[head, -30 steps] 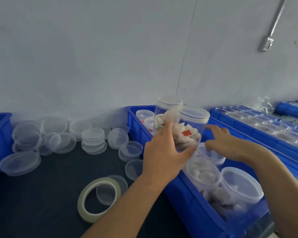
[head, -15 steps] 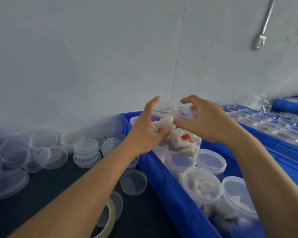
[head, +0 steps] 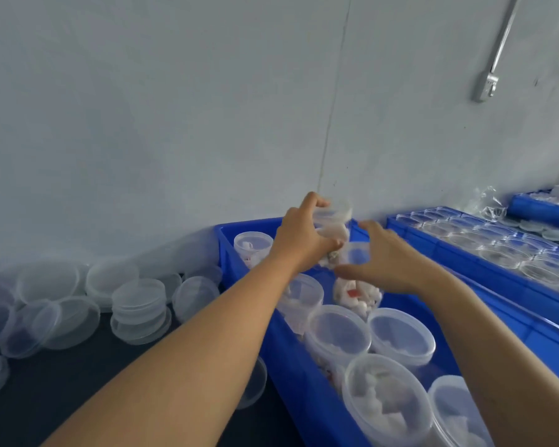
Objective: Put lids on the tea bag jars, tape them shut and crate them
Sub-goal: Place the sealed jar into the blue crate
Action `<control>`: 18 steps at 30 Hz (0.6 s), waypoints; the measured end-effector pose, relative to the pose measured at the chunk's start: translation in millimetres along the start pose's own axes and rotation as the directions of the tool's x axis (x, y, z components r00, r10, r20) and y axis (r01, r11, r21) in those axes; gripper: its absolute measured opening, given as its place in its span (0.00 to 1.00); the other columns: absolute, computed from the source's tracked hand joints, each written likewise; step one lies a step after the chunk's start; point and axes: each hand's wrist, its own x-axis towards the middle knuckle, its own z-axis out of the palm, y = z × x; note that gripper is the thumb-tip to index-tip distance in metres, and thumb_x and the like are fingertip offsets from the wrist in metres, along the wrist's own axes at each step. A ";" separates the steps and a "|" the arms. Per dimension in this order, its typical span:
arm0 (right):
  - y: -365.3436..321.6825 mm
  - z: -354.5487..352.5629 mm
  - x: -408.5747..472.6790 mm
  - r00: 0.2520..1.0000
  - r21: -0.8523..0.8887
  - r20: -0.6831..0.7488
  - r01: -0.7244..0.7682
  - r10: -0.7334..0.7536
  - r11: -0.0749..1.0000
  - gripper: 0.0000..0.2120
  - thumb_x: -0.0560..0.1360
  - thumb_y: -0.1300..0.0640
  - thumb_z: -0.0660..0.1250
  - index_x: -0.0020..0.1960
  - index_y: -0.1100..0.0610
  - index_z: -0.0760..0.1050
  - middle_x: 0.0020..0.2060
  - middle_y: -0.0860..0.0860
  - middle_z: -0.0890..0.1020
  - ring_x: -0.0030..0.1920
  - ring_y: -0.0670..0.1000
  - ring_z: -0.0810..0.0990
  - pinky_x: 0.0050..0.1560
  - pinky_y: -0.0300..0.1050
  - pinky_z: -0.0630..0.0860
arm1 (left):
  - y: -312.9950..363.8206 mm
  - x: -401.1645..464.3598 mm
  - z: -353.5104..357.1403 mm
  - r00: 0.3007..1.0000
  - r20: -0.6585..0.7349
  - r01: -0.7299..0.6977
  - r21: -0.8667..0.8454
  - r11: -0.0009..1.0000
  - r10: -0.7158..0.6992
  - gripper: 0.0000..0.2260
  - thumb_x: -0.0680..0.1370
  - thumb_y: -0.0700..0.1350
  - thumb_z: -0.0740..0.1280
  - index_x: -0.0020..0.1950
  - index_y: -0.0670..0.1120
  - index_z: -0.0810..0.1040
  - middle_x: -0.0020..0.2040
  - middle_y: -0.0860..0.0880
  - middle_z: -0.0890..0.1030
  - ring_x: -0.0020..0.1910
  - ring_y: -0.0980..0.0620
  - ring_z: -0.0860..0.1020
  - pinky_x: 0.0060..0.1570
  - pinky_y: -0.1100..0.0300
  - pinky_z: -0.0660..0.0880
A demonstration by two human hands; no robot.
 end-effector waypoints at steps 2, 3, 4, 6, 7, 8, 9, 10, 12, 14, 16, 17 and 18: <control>4.9 13.5 1.4 0.998 0.014 0.059 -0.028 0.027 1.000 0.61 0.67 0.31 0.79 0.86 0.52 0.48 0.82 0.56 0.63 0.77 0.58 0.68 0.66 0.52 0.71 | -10.6 -0.6 10.7 0.997 0.055 0.046 0.066 0.997 -0.050 0.23 0.72 0.53 0.78 0.62 0.60 0.70 0.60 0.49 0.77 0.52 0.47 0.80 0.51 0.49 0.80; 7.2 20.4 1.7 0.995 0.011 0.088 -0.043 0.042 0.999 0.61 0.66 0.32 0.79 0.85 0.52 0.49 0.79 0.56 0.66 0.72 0.57 0.72 0.63 0.51 0.72 | -15.7 -2.4 15.6 0.993 0.092 0.066 0.119 0.991 -0.077 0.23 0.72 0.55 0.76 0.61 0.62 0.69 0.59 0.49 0.76 0.52 0.47 0.80 0.52 0.48 0.79; 7.0 24.2 2.1 0.992 -0.001 0.117 -0.048 0.047 0.999 0.61 0.66 0.32 0.80 0.85 0.52 0.49 0.75 0.56 0.70 0.65 0.56 0.76 0.58 0.49 0.74 | -18.6 -3.1 16.6 0.988 0.120 0.072 0.190 0.979 -0.096 0.22 0.72 0.56 0.75 0.61 0.62 0.69 0.57 0.50 0.76 0.53 0.46 0.79 0.53 0.47 0.79; 7.8 30.3 2.4 0.979 -0.035 0.190 -0.064 0.069 0.997 0.62 0.67 0.31 0.79 0.85 0.53 0.46 0.70 0.55 0.73 0.59 0.55 0.77 0.54 0.49 0.73 | -23.2 -3.8 19.4 0.980 0.165 0.042 0.353 0.935 -0.107 0.21 0.72 0.57 0.73 0.60 0.62 0.67 0.53 0.52 0.76 0.53 0.44 0.79 0.56 0.44 0.77; 8.0 31.6 3.0 0.973 -0.052 0.215 -0.071 0.081 0.996 0.64 0.68 0.31 0.78 0.85 0.53 0.42 0.72 0.56 0.73 0.60 0.56 0.77 0.55 0.49 0.72 | -23.8 -3.5 19.2 0.976 0.186 0.025 0.419 0.907 -0.113 0.21 0.71 0.58 0.73 0.58 0.62 0.66 0.50 0.54 0.77 0.53 0.44 0.79 0.57 0.43 0.76; 8.0 31.6 3.7 0.968 -0.072 0.232 -0.077 0.091 0.994 0.65 0.69 0.30 0.77 0.85 0.53 0.36 0.75 0.57 0.71 0.61 0.57 0.77 0.56 0.49 0.72 | -24.3 -3.1 18.2 0.969 0.208 0.025 0.459 0.888 -0.135 0.22 0.70 0.59 0.74 0.57 0.62 0.65 0.47 0.55 0.78 0.52 0.45 0.79 0.57 0.43 0.75; 8.0 30.7 3.9 0.964 -0.100 0.246 -0.081 0.103 0.992 0.66 0.69 0.30 0.76 0.84 0.51 0.31 0.77 0.58 0.69 0.61 0.57 0.77 0.58 0.50 0.72 | -24.4 -2.7 17.3 0.957 0.236 0.038 0.476 0.879 -0.169 0.24 0.70 0.59 0.75 0.57 0.61 0.65 0.45 0.56 0.78 0.51 0.45 0.79 0.55 0.44 0.74; 7.0 29.4 4.2 0.959 -0.135 0.261 -0.080 0.114 0.988 0.67 0.70 0.28 0.74 0.84 0.50 0.29 0.80 0.58 0.67 0.62 0.58 0.78 0.60 0.52 0.73 | -24.7 -2.3 16.0 0.943 0.264 0.053 0.486 0.872 -0.204 0.25 0.69 0.59 0.77 0.58 0.61 0.66 0.44 0.57 0.78 0.51 0.45 0.79 0.54 0.45 0.73; 4.9 27.9 4.1 0.947 -0.214 0.295 -0.066 0.129 0.975 0.64 0.70 0.25 0.70 0.84 0.48 0.30 0.83 0.57 0.60 0.69 0.60 0.77 0.67 0.56 0.72 | -24.7 -2.6 12.2 0.915 0.312 0.069 0.502 0.862 -0.255 0.25 0.70 0.59 0.77 0.59 0.59 0.67 0.49 0.56 0.79 0.54 0.45 0.77 0.59 0.44 0.72; 4.4 28.0 4.9 0.932 -0.243 0.334 -0.062 0.144 0.968 0.58 0.71 0.23 0.68 0.85 0.44 0.37 0.82 0.55 0.59 0.71 0.61 0.75 0.68 0.57 0.71 | -23.4 -3.4 8.0 0.895 0.347 0.067 0.518 0.853 -0.281 0.23 0.73 0.60 0.75 0.61 0.59 0.68 0.56 0.53 0.79 0.58 0.44 0.76 0.66 0.41 0.71; 4.3 28.3 5.5 0.918 -0.178 0.364 -0.097 0.157 0.979 0.52 0.72 0.25 0.68 0.84 0.40 0.42 0.81 0.52 0.58 0.73 0.61 0.72 0.69 0.58 0.69 | -21.1 -4.6 4.4 0.881 0.369 0.067 0.522 0.850 -0.296 0.21 0.75 0.59 0.73 0.63 0.59 0.68 0.59 0.50 0.79 0.60 0.44 0.76 0.66 0.42 0.71; 3.7 27.8 5.8 0.914 -0.119 0.372 -0.125 0.161 0.985 0.50 0.73 0.28 0.68 0.84 0.38 0.43 0.82 0.51 0.57 0.75 0.61 0.70 0.70 0.59 0.69 | -19.6 -5.5 3.0 0.875 0.379 0.068 0.521 0.851 -0.302 0.21 0.75 0.59 0.71 0.64 0.59 0.69 0.59 0.49 0.79 0.60 0.44 0.75 0.65 0.43 0.70; 2.5 27.2 5.8 0.912 -0.062 0.377 -0.152 0.164 0.986 0.48 0.74 0.31 0.68 0.84 0.38 0.44 0.83 0.51 0.56 0.76 0.61 0.68 0.71 0.59 0.68 | -18.3 -7.0 1.6 0.870 0.387 0.069 0.518 0.853 -0.305 0.21 0.76 0.60 0.70 0.66 0.60 0.69 0.59 0.48 0.79 0.60 0.44 0.74 0.64 0.43 0.69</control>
